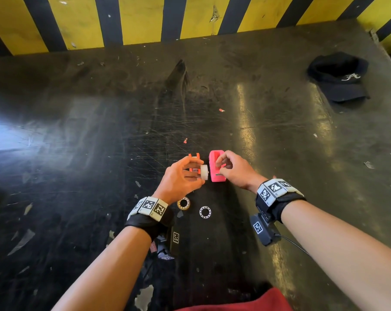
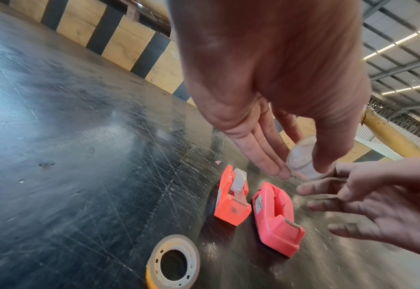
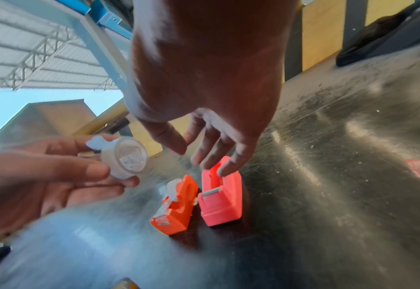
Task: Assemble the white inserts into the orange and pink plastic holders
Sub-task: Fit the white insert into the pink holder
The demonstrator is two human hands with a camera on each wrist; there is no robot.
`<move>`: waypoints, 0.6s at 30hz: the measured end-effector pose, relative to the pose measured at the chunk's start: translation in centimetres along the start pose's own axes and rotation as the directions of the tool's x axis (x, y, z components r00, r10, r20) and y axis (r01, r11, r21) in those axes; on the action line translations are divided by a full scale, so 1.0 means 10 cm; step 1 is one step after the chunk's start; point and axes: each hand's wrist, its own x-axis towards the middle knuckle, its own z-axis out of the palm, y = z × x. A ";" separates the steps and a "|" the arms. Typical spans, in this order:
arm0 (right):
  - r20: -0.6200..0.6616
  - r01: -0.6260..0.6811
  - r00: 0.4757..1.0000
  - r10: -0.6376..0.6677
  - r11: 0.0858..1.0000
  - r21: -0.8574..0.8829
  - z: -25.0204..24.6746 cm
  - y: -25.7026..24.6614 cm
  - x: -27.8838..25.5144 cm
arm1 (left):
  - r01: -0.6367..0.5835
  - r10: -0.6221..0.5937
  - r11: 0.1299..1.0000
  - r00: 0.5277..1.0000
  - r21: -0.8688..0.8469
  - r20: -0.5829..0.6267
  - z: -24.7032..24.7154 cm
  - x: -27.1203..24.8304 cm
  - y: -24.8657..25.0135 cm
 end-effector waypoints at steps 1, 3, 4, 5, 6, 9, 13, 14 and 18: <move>-0.014 0.016 1.000 -0.017 0.998 -0.066 -0.01 0.05 0.04 | 0.001 -0.001 1.000 1.000 -0.001 -0.002 -0.01 0.01 -0.01; 0.044 0.054 0.998 -0.045 0.968 -0.245 -0.03 0.13 0.13 | 0.012 -0.012 1.000 1.000 -0.001 -0.003 -0.02 0.03 -0.02; 0.102 0.066 0.994 -0.033 0.940 -0.336 -0.03 0.15 0.17 | 0.020 -0.020 1.000 1.000 0.003 -0.004 -0.02 0.05 -0.03; 0.152 0.073 0.988 -0.010 0.904 -0.420 -0.03 0.17 0.22 | 0.026 -0.026 1.000 1.000 0.010 -0.002 -0.03 0.07 -0.04; 0.186 0.082 0.983 0.012 0.867 -0.492 -0.03 0.19 0.26 | 0.025 -0.025 0.999 1.000 0.023 0.000 -0.04 0.10 -0.05; 0.212 0.108 0.977 0.029 0.788 -0.606 0.02 0.23 0.40 | 0.012 -0.013 0.998 1.000 0.067 0.007 -0.06 0.20 -0.07; 0.182 0.129 0.983 -0.032 0.822 -0.554 0.06 0.32 0.51 | -0.046 0.048 0.980 0.999 0.193 -0.006 -0.10 0.31 -0.04; 0.174 0.134 0.983 -0.051 0.848 -0.512 0.06 0.34 0.52 | -0.058 0.062 0.975 0.998 0.212 -0.013 -0.11 0.33 -0.04; 0.149 0.161 0.982 -0.113 0.914 -0.373 0.09 0.34 0.47 | -0.067 0.073 0.966 0.997 0.248 -0.018 -0.12 0.41 -0.04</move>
